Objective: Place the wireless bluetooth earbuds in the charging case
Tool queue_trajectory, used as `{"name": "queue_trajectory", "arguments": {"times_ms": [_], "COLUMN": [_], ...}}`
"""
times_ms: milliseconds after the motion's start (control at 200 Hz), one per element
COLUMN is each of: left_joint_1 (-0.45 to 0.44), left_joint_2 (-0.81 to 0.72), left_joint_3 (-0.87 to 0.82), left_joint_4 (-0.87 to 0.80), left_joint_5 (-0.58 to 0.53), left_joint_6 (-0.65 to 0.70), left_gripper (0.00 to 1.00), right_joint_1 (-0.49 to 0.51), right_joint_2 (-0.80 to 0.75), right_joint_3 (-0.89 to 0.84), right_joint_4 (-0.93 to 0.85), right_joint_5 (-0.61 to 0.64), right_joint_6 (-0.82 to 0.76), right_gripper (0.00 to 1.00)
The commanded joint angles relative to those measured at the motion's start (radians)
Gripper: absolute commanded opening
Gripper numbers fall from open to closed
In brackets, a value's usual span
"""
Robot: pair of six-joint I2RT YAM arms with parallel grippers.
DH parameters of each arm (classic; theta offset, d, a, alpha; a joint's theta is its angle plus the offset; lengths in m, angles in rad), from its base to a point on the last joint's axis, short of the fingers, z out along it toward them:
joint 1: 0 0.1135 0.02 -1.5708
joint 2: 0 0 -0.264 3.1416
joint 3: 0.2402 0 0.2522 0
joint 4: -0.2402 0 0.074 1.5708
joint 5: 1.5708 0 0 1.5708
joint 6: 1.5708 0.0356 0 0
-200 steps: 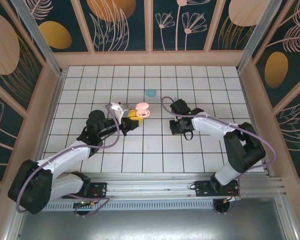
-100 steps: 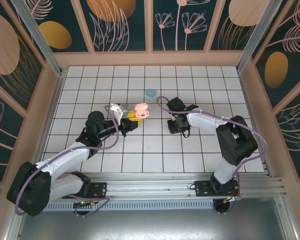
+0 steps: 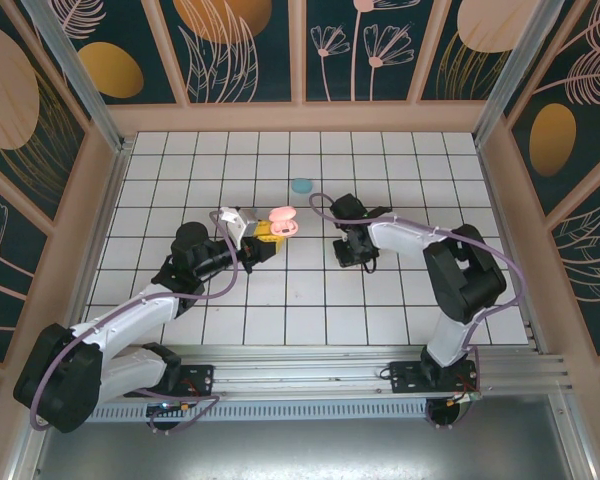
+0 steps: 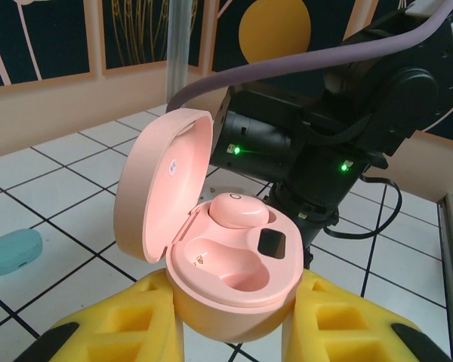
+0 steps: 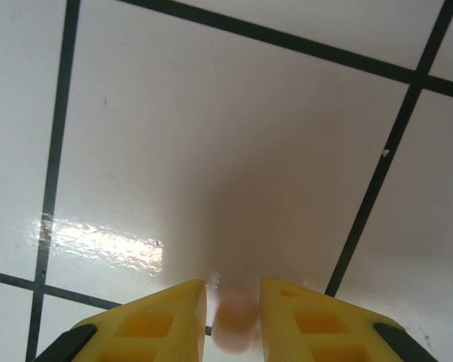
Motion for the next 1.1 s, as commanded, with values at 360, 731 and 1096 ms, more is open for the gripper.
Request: {"name": "queue_trajectory", "arguments": {"times_ms": [360, 731, 1096], "left_joint_1": [0.001, 0.001, 0.001], "left_joint_2": [-0.016, -0.020, -0.018], "left_joint_3": [-0.007, -0.003, 0.013], "left_joint_4": [0.004, -0.004, -0.004], "left_joint_5": [-0.012, -0.026, -0.045], "left_joint_6": [0.028, 0.024, 0.010], "left_gripper": [0.12, 0.12, 0.12], "right_joint_1": [0.004, -0.032, -0.130], "right_joint_2": [0.029, -0.064, -0.255], "right_joint_3": [0.031, 0.015, -0.060], "right_joint_4": [-0.074, -0.030, 0.089], "right_joint_5": [-0.015, -0.102, -0.226], "right_joint_6": [-0.012, 0.057, 0.154], "right_gripper": [0.23, 0.14, 0.10]}}
